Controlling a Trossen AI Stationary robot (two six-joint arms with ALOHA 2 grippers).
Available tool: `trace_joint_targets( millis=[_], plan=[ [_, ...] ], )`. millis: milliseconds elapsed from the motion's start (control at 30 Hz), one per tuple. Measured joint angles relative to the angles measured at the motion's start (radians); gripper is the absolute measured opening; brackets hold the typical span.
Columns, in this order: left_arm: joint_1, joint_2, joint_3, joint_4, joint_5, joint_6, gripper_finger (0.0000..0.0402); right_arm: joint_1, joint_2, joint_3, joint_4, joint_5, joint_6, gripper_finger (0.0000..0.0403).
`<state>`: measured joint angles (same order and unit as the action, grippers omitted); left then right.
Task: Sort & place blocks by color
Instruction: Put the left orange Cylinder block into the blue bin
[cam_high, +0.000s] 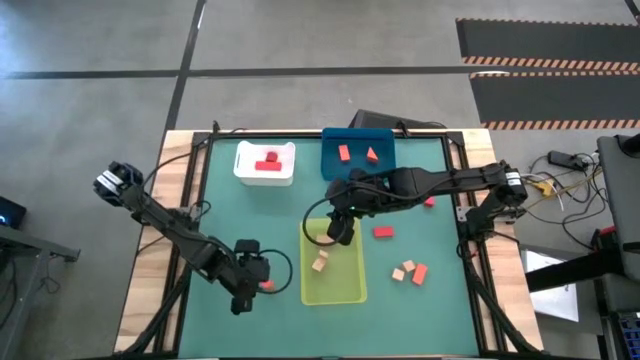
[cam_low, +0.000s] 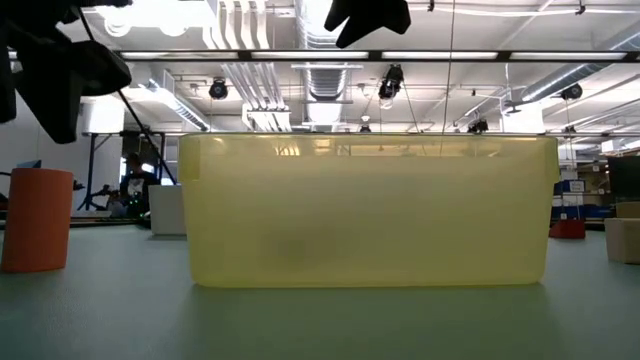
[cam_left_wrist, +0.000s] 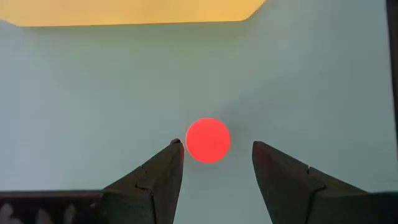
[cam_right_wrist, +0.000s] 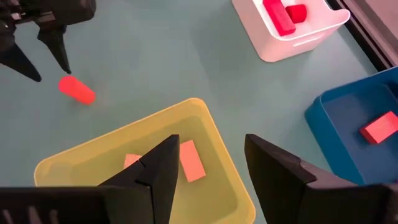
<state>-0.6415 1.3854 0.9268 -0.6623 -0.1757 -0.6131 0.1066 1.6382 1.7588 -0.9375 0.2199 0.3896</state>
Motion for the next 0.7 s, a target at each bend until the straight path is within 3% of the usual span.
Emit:
trace_joint_targets(
  millis=[700],
  plan=[
    [0.003,0.019,-0.14,0.171,-0.024,-0.01,0.0176,0.0,0.0,0.0,0.0,-0.001,-0.034,0.0173]
  ],
)
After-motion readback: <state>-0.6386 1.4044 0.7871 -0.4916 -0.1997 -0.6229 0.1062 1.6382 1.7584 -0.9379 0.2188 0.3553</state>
